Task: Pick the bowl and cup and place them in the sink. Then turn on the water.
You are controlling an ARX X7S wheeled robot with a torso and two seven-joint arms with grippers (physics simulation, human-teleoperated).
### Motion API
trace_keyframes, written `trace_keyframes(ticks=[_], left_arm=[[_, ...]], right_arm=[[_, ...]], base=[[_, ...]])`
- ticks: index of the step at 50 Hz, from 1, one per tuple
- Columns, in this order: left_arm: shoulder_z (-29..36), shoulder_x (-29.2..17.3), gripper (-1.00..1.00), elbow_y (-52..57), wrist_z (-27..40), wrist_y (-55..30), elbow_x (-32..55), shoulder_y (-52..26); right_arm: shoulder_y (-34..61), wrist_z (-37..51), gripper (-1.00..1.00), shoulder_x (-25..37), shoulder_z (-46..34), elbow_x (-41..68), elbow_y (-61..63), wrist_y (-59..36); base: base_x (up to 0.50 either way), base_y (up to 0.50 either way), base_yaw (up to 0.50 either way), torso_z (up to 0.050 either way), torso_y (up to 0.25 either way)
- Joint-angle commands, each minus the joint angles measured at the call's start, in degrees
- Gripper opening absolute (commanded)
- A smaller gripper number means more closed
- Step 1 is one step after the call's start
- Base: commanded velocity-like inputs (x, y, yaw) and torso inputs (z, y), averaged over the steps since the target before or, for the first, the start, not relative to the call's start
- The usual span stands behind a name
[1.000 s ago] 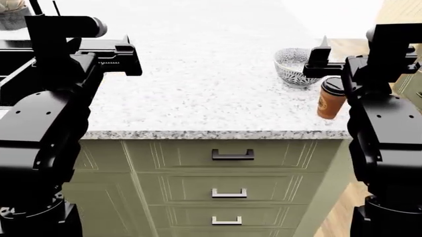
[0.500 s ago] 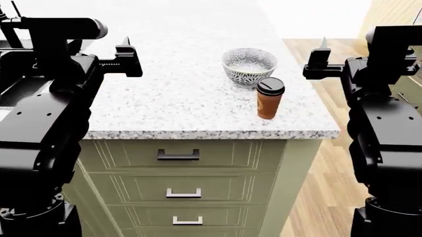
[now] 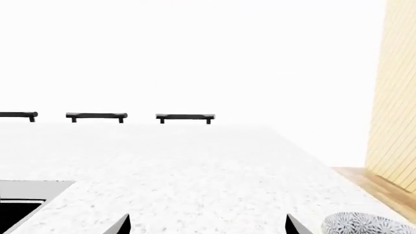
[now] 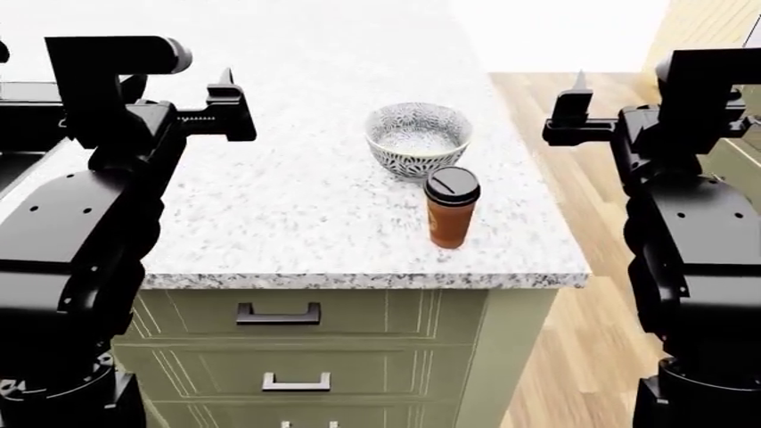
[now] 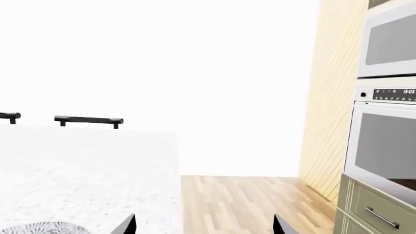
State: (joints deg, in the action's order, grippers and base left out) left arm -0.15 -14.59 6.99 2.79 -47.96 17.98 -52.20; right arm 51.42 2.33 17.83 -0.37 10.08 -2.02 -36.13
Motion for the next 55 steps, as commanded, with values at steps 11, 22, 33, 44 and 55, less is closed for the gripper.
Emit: trace_keyframes(ticks=[11,22,33,44,55], left_arm=[[-0.31,-0.23,1.00,-0.06,0.39,0.34,0.66,0.34],[-0.25,-0.40,1.00,0.14,0.62,0.16,0.98,0.23],[-0.51,-0.65,1.00,0.51,0.93,-0.04,1.37,0.27],[-0.51,-0.96,1.00,-0.06,1.05,0.36,1.45,0.28],[0.22,-1.10,1.00,0.10,1.40,0.07,1.34,-0.04]], right_arm=[[-0.28,-0.13,1.00,0.13,-0.48,0.66,0.57,-0.72],[-0.16,-0.09,1.00,0.28,-0.71,0.92,1.01,-1.18],[-0.64,-0.41,1.00,0.33,-1.31,1.24,1.88,-1.38],[-2.84,-6.40,1.00,4.80,-3.45,4.83,12.91,-7.92],[-8.71,-28.94,1.00,24.13,0.90,21.76,31.41,-20.26]], base=[[0.48,-0.19,0.00,0.000,0.000],[0.48,-0.27,0.00,0.000,0.001],[0.48,-0.21,0.00,0.000,0.000],[0.09,-0.01,0.00,0.000,0.001],[0.00,0.00,0.00,0.000,0.000]])
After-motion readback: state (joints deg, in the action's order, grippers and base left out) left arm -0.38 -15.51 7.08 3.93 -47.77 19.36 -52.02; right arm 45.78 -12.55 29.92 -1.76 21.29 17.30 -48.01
